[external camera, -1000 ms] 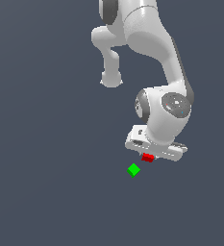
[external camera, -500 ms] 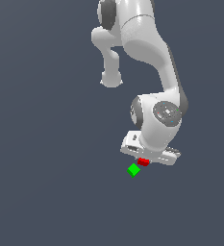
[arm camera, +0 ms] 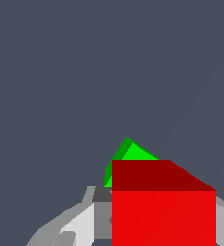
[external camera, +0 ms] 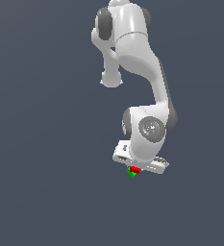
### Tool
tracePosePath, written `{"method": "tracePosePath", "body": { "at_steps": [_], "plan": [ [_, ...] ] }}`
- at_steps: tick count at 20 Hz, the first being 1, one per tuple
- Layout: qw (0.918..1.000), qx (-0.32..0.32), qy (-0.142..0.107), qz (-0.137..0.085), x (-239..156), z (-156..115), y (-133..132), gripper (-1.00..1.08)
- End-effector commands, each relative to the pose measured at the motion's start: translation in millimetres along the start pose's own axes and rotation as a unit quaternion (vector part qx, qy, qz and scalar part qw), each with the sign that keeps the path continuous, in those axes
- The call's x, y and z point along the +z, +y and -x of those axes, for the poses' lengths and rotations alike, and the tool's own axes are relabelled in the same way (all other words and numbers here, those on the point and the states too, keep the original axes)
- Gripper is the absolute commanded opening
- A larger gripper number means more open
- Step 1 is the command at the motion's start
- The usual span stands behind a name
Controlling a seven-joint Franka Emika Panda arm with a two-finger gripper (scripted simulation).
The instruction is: Stack the red cube on top of the green cube.
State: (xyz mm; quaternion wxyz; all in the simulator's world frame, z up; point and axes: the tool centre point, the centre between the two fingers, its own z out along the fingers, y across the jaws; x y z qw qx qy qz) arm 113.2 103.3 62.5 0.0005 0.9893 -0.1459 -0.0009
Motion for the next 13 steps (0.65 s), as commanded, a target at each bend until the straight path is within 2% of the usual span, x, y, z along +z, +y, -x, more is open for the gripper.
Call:
{"method": "tracePosePath", "body": {
  "at_steps": [1,3,4,13],
  "plan": [
    [1.0000,-0.001,0.001,-0.001,2.0,-3.2,0.9,-1.00],
    [1.0000,-0.001,0.001,-0.001,2.4,-3.6,1.0,-1.00],
    [1.0000,-0.001,0.001,-0.001,2.4,-3.6,1.0,1.00],
    [1.0000,-0.001,0.001,-0.001,2.4,-3.6,1.0,1.00]
  ]
}}
